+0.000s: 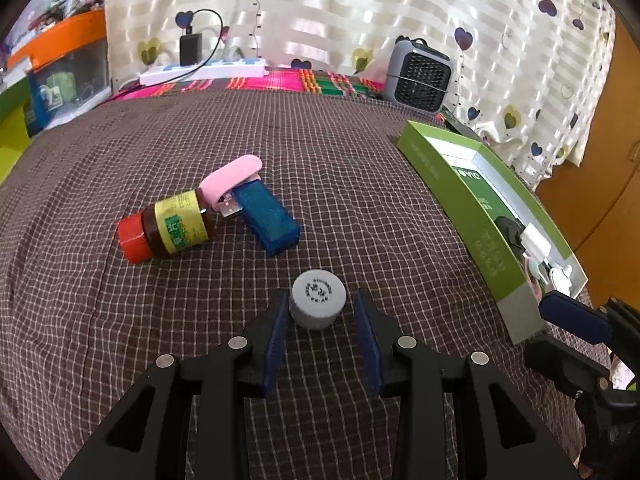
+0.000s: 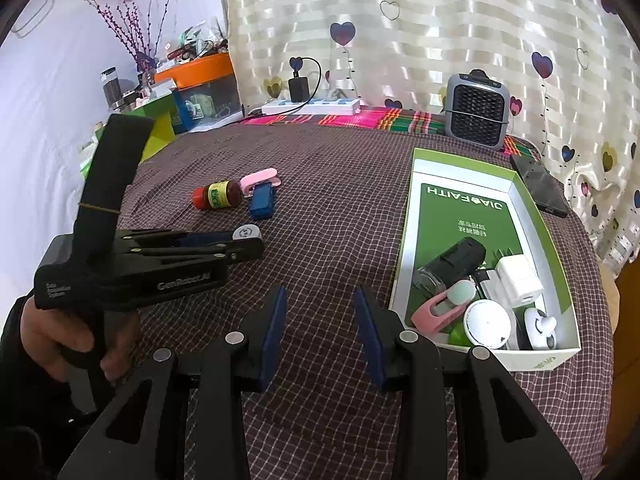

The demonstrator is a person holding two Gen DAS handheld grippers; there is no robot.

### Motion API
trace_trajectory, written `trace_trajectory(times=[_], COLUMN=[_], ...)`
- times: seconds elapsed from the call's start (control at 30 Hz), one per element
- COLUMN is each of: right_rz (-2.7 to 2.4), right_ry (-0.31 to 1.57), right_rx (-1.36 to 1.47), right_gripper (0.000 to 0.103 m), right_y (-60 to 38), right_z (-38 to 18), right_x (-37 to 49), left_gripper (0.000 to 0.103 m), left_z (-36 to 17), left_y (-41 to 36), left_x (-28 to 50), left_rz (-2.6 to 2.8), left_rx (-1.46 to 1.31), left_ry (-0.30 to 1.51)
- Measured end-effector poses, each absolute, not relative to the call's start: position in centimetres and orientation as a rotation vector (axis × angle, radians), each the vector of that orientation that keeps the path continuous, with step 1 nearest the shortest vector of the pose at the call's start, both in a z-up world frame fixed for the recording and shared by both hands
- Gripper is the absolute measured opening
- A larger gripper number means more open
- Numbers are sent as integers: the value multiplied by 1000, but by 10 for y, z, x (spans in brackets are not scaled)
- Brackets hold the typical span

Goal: Organize rigid objects
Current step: 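Grasp the white round cap with the left tool, then grasp the blue USB stick with the right tool while the left tool holds the white cap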

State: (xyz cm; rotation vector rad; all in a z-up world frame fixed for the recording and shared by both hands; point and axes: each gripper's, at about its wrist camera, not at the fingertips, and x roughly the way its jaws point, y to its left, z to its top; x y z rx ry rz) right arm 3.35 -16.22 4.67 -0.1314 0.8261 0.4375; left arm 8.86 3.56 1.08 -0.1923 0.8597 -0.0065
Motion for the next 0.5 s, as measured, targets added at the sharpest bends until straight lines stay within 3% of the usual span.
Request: trace_trajectory(times=[0.13, 0.5], right_rz=[435, 459], right_ry=[829, 836], right_rx=[-137, -173], right_gripper=[37, 37], right_y=[-158, -132], right_z=[46, 45], right_x=[39, 56], left_gripper=[28, 28], left_z=[10, 9], left_y=[40, 76], left_x=[90, 68], left_rz=[-11, 23], left_rx=[-209, -286], left_ry=[858, 835])
